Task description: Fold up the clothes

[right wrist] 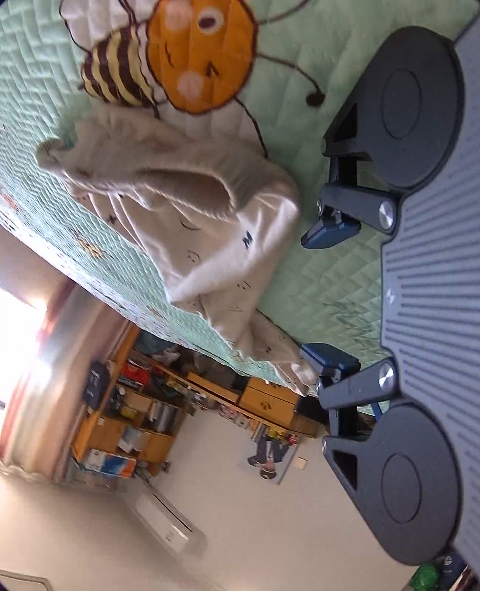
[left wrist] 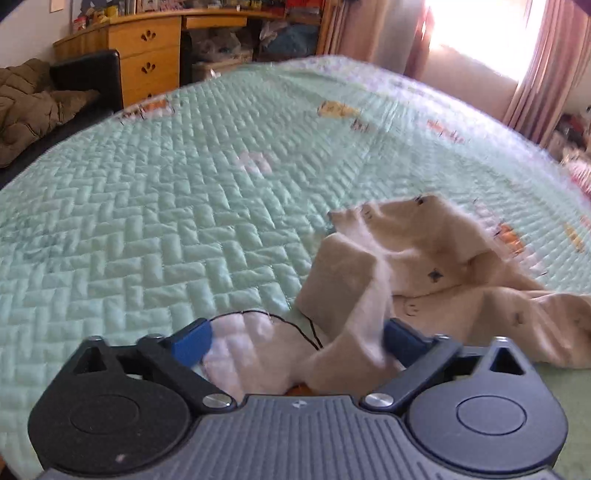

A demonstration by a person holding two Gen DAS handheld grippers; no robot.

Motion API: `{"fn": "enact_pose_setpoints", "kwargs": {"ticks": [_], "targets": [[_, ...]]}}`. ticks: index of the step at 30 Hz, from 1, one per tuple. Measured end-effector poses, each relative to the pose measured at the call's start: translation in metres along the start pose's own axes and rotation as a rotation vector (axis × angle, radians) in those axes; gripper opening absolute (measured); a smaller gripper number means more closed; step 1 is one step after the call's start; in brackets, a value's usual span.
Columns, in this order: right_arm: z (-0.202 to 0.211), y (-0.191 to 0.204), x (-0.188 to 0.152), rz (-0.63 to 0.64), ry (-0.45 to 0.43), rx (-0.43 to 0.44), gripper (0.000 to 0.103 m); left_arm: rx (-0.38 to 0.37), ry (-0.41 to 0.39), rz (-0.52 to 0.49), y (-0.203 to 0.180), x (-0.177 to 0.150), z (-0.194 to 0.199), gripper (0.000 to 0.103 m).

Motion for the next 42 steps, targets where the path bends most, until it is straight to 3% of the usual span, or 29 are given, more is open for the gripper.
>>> {"fn": "enact_pose_setpoints", "kwargs": {"ticks": [1, 3, 5, 10, 14, 18, 20, 22, 25, 26, 27, 31, 35, 38, 40, 41, 42], "targets": [[0.001, 0.000, 0.001, 0.005, -0.008, -0.006, 0.059, -0.011, 0.004, -0.028, -0.006, 0.004, -0.005, 0.075], [0.005, 0.000, 0.002, 0.016, -0.026, -0.022, 0.059, -0.053, 0.015, -0.064, -0.018, 0.010, -0.008, 0.019], [0.007, -0.002, 0.003, 0.010, -0.046, -0.035, 0.059, -0.116, 0.014, -0.064, -0.032, 0.015, 0.002, 0.016], [0.015, -0.009, 0.005, -0.002, -0.106, -0.070, 0.059, -0.260, -0.142, -0.059, -0.044, 0.023, 0.089, 0.016], [0.026, -0.012, 0.010, 0.048, -0.152, -0.137, 0.059, -0.215, -0.198, -0.017, -0.009, 0.018, 0.149, 0.016], [0.024, -0.015, 0.018, 0.063, -0.165, -0.175, 0.061, 0.022, -0.092, -0.083, 0.027, 0.000, 0.130, 0.020], [0.019, -0.014, 0.021, 0.082, -0.158, -0.204, 0.066, 0.034, -0.010, -0.115, 0.033, -0.011, 0.109, 0.027], [0.014, -0.011, 0.023, 0.108, -0.146, -0.231, 0.066, 0.061, 0.019, -0.102, 0.036, -0.016, 0.096, 0.033], [0.017, -0.004, 0.027, 0.178, -0.174, -0.305, 0.066, 0.127, -0.043, -0.034, 0.047, -0.012, 0.110, 0.056], [0.023, -0.007, 0.030, 0.163, -0.205, -0.312, 0.066, 0.142, -0.073, -0.002, 0.052, -0.008, 0.116, 0.070], [0.030, -0.010, 0.033, 0.143, -0.236, -0.316, 0.068, 0.159, -0.096, 0.018, 0.057, -0.004, 0.121, 0.077], [0.039, -0.028, 0.046, 0.090, -0.274, -0.343, 0.073, 0.214, -0.162, 0.084, 0.069, 0.007, 0.140, 0.079], [0.020, -0.020, 0.050, 0.242, -0.270, -0.357, 0.073, 0.186, -0.186, 0.118, 0.064, 0.010, 0.147, 0.081], [-0.005, -0.017, 0.053, 0.388, -0.236, -0.429, 0.072, 0.145, -0.160, 0.050, 0.040, 0.007, 0.137, 0.085], [-0.023, -0.025, 0.050, 0.425, -0.157, -0.511, 0.065, 0.119, -0.137, -0.006, 0.023, 0.001, 0.134, 0.085], [-0.026, -0.024, 0.048, 0.428, -0.139, -0.504, 0.050, 0.105, -0.125, -0.035, 0.016, -0.002, 0.131, 0.086], [-0.028, -0.024, 0.047, 0.429, -0.126, -0.488, 0.027, 0.093, -0.114, -0.064, 0.008, -0.004, 0.128, 0.087]]}}
Point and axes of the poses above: each gripper's, at about its wrist camera, not at the fingertips, and z roughly against the way its jaws point, y to its left, x to its top, the point moved 7 cm from there along -z, roughly the way its jaws point, and after that the axes turned 6 degrees about -x, right-handed, at the moved point
